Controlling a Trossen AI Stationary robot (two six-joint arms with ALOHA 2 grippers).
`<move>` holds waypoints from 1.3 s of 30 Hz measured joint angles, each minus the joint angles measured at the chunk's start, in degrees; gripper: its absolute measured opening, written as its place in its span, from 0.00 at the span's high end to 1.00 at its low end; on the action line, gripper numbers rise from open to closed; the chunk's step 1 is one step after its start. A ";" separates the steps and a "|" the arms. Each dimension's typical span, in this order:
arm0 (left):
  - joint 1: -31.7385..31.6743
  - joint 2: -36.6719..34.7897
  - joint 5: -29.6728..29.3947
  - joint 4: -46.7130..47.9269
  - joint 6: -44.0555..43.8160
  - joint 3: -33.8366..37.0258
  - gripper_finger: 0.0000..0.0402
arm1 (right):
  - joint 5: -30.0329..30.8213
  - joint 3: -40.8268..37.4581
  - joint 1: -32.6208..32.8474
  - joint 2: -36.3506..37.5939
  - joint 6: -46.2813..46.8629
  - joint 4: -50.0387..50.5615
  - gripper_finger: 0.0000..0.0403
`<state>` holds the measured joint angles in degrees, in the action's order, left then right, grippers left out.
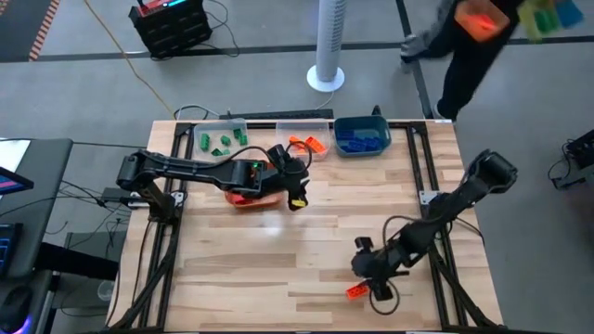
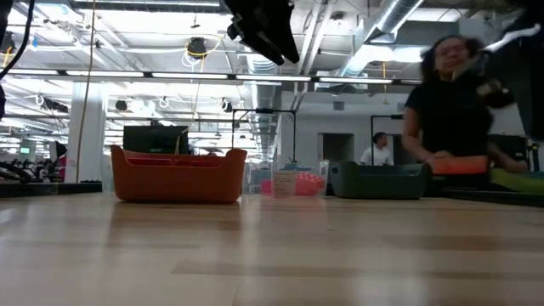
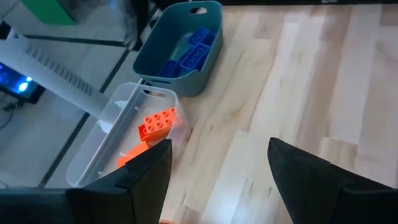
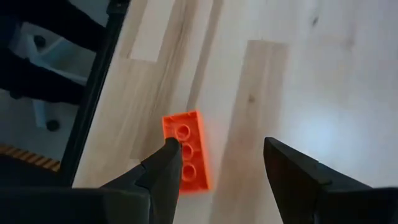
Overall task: Sort blocks
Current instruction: Put the orange game piece into the right transparent bin
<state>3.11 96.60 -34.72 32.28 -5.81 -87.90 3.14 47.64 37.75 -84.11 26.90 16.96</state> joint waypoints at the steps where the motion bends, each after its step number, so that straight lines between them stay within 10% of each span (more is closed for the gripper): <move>1: -0.28 0.00 0.00 -0.04 -0.24 0.00 0.35 | -0.26 0.01 0.28 -1.36 1.29 -1.29 0.43; 22: -1.68 0.04 1.46 0.46 -2.42 0.00 0.35 | 5.53 5.68 7.63 -17.31 -2.10 0.14 0.39; 39: -4.99 0.04 5.22 0.94 -1.97 0.00 0.35 | 5.51 5.46 7.12 -14.85 -3.32 3.11 0.72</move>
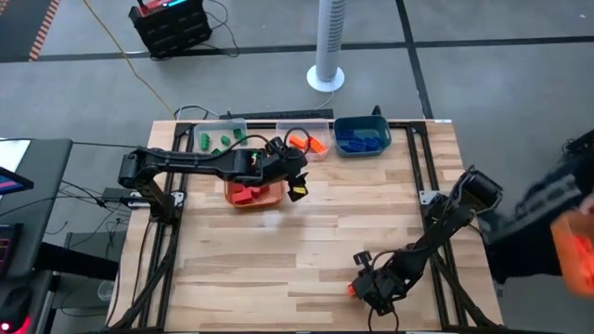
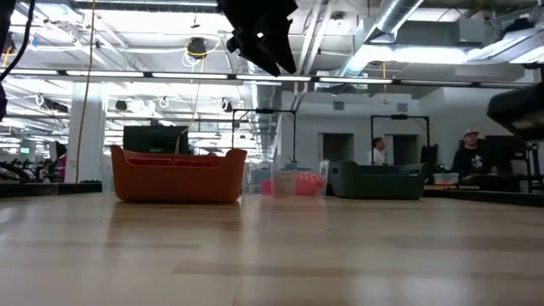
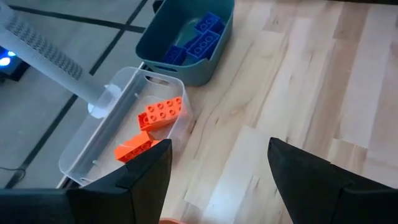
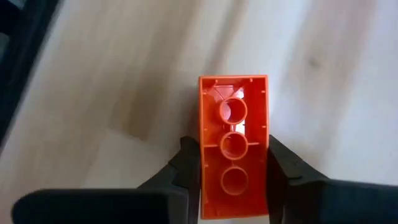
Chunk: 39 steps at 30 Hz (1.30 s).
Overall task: Sort blocks
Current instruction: Put the orange game piece into the right transparent bin
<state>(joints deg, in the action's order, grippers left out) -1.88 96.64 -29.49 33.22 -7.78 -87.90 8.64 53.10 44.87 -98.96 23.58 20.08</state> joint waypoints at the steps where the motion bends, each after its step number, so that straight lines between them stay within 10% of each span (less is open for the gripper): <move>1: -0.15 0.00 0.51 -0.04 -0.01 0.00 0.35 | 0.04 -0.05 -0.28 1.02 0.15 1.53 0.72; 18: -1.58 0.00 4.07 -1.03 -4.92 0.02 0.35 | 7.78 -0.02 -8.89 14.17 -7.91 14.02 0.71; 39: -7.57 0.00 22.30 -0.86 -23.44 0.02 0.43 | 12.35 0.09 -19.24 18.23 -9.14 0.78 0.71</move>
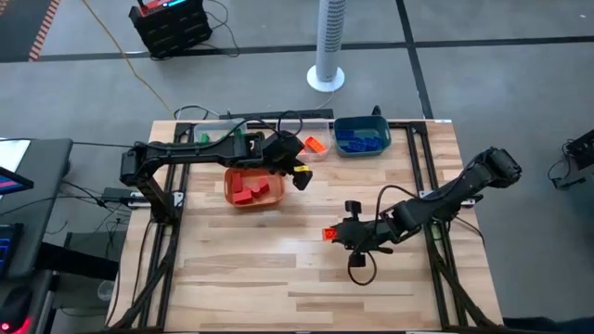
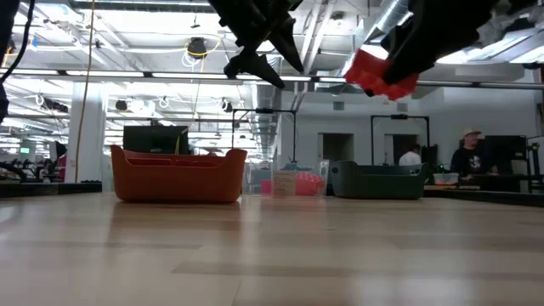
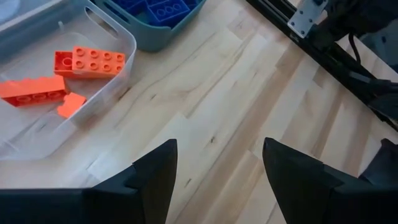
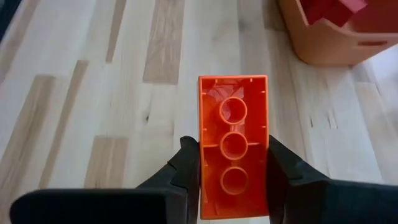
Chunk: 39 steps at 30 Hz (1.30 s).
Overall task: Sort blocks
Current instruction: Put the orange game piece into the right transparent bin
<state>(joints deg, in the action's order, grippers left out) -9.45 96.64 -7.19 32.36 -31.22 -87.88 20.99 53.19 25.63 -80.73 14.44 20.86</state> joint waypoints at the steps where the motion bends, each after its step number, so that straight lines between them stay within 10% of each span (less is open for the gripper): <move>1: 0.00 0.00 0.24 0.03 0.02 0.00 0.43 | 0.00 0.00 -0.18 0.00 0.02 -0.63 0.71; 25: 0.12 0.00 2.32 0.94 2.31 0.00 0.43 | -0.04 0.00 -1.29 0.28 0.51 -0.07 0.71; 39: 10.87 -9.44 -18.56 12.53 16.46 0.07 0.43 | -11.94 -0.02 -18.68 0.48 -4.58 -10.04 0.71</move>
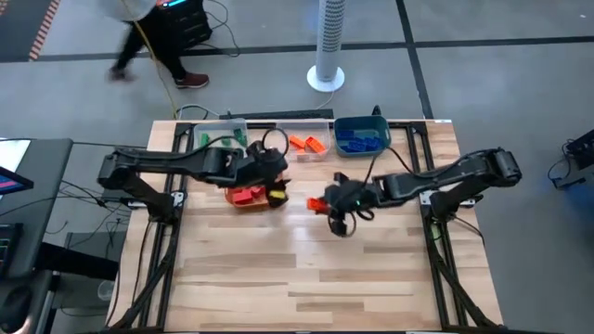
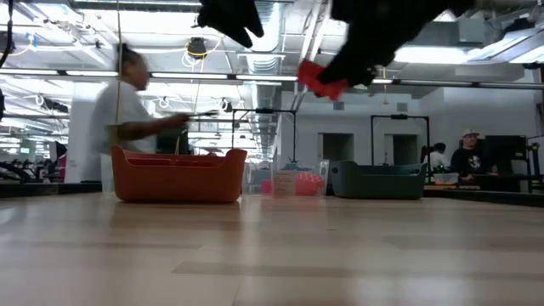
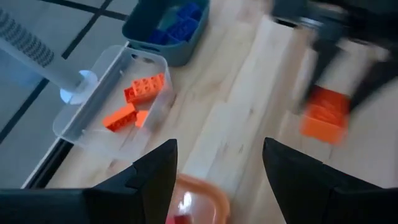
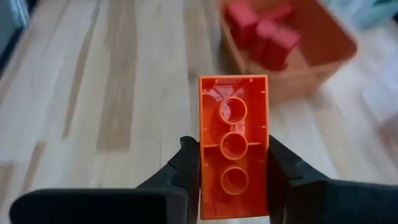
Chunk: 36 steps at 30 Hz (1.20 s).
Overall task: Sort blocks
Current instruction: Put the orange game piece into the right transparent bin, then return to Home Position
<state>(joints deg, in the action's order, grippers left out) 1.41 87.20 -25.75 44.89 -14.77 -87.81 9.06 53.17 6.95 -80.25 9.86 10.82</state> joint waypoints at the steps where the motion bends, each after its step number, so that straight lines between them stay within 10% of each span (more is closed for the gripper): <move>1: 0.67 -0.35 -0.03 0.93 0.19 0.00 0.43 | -1.08 0.00 -1.56 -0.58 -0.49 -1.98 0.71; 13: 7.54 -10.54 -0.09 0.75 -3.02 11.33 0.43 | -3.36 3.26 -21.01 -15.91 5.54 -19.67 0.71; 25: 8.24 -23.87 5.02 -3.60 -10.10 25.27 0.43 | -2.72 32.29 -32.24 -32.54 9.51 7.44 0.70; 36: 8.26 -23.30 7.56 -0.14 -13.76 25.53 0.43 | -3.61 36.34 -35.07 -36.11 9.53 16.16 0.44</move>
<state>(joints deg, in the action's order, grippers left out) 9.67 63.90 -18.19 44.75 -28.53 -62.28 5.45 89.51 -28.11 -116.36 19.39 26.98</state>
